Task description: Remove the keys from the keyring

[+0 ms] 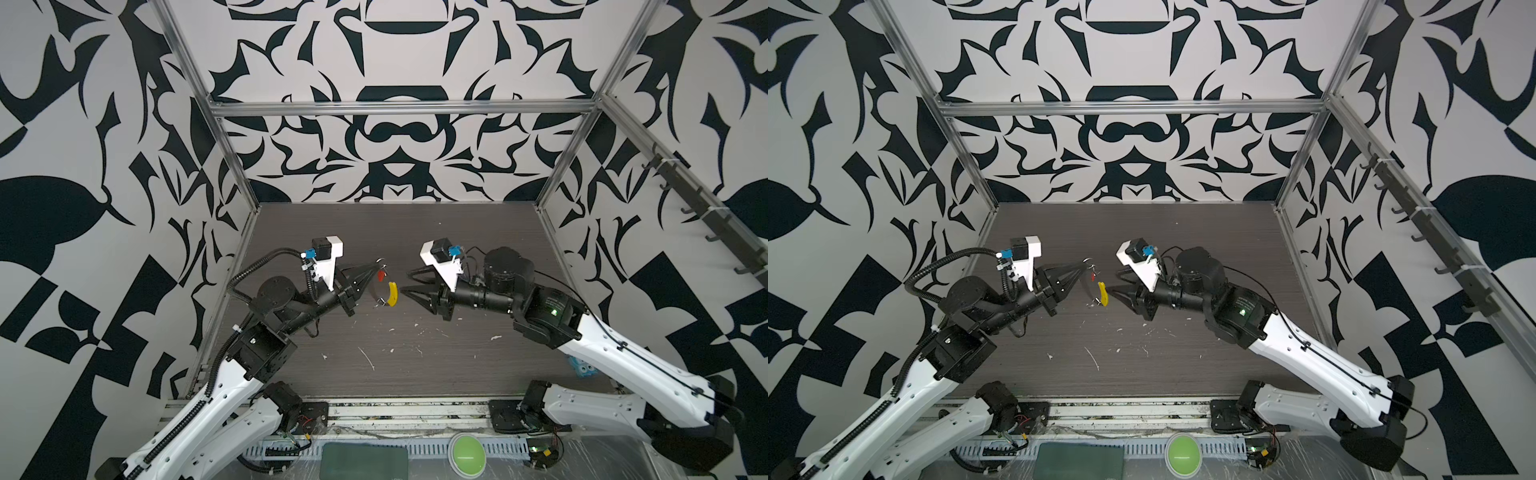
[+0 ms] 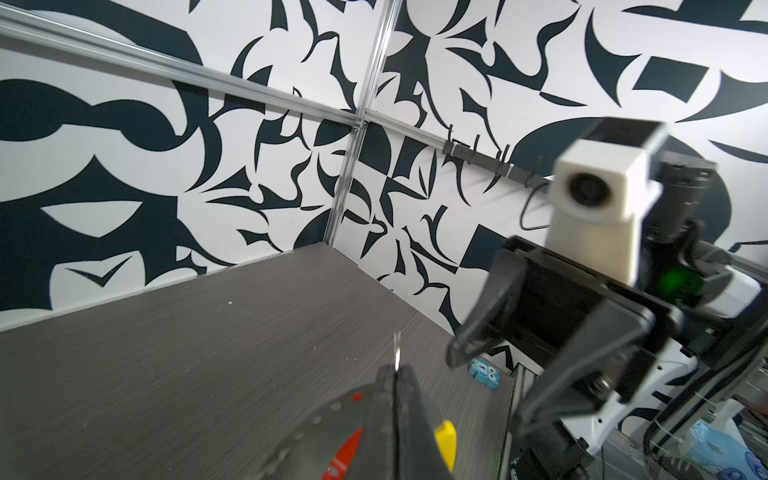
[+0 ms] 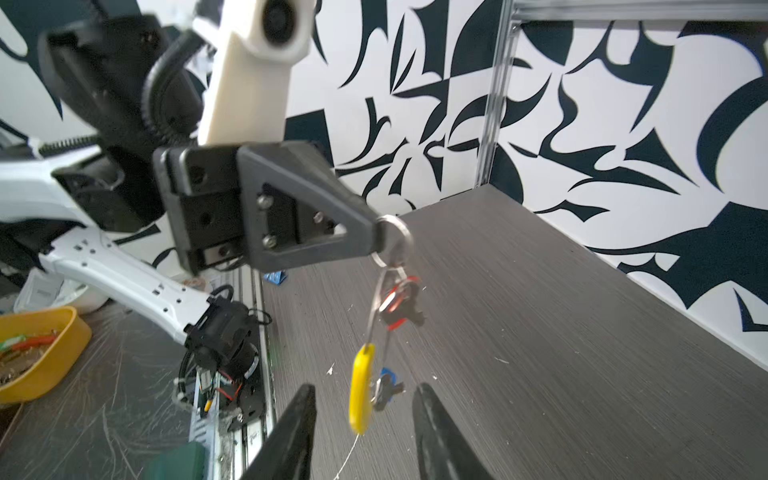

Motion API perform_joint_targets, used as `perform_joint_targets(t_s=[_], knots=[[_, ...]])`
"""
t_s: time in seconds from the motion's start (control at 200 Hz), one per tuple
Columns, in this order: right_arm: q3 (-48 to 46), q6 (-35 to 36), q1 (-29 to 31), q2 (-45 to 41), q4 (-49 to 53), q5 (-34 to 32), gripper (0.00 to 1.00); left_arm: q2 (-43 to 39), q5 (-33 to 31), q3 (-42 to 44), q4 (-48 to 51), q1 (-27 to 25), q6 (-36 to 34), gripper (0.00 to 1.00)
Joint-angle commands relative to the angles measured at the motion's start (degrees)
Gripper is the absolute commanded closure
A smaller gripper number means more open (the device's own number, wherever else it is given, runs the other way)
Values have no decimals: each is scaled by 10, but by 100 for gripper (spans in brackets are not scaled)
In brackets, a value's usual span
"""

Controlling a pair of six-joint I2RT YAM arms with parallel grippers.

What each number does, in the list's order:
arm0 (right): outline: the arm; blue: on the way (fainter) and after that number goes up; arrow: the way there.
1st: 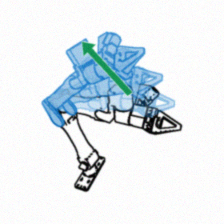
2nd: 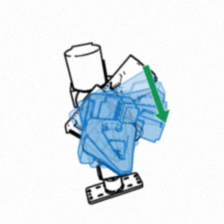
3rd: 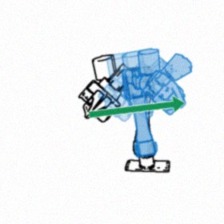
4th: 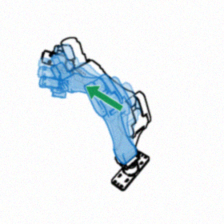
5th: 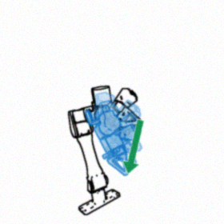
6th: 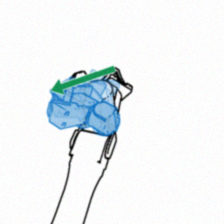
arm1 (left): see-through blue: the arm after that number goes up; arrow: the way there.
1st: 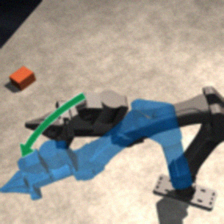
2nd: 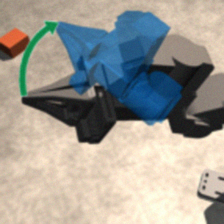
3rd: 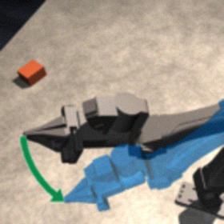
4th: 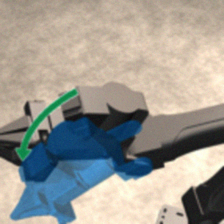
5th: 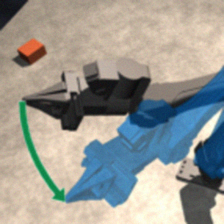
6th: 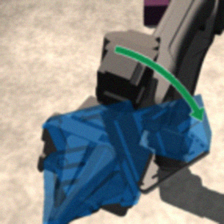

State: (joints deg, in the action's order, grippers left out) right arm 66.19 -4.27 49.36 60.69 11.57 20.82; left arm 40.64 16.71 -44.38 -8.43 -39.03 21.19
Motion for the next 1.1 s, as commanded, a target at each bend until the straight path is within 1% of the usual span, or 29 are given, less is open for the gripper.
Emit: perform_joint_targets(t_s=[0.0, 0.045, 0.1, 0.19, 0.235, 0.42, 0.56, 0.745, 1.095], knots=[[-21, -105, -72, 6, -147, 131, 57, -10, 37, 3, -56, -2, 8, 100], [-33, -144, -92, 6, -203, 169, 56, -11, 50, 4, -59, -2, 10, 100], [-34, -173, -105, 15, -248, 216, 54, -15, 63, 6, -68, -2, 16, 100], [-7, -185, -105, 39, -255, 263, 54, -20, 85, 12, -89, -2, 24, 100], [-7, -209, -104, 47, -286, 277, 54, -20, 97, 13, -95, -2, 28, 100], [-9, -256, -104, 56, -343, 294, 56, -16, 114, 11, -104, -2, 35, 100], [-7, -278, -98, 63, -359, 307, 58, -10, 120, 12, -109, -2, 40, 100], [-2, -276, -82, 70, -353, 316, 61, -3, 122, 10, -113, -2, 42, 100], [4, -257, -68, 75, -323, 316, 73, -2, 119, 7, -106, -2, 42, 100]])
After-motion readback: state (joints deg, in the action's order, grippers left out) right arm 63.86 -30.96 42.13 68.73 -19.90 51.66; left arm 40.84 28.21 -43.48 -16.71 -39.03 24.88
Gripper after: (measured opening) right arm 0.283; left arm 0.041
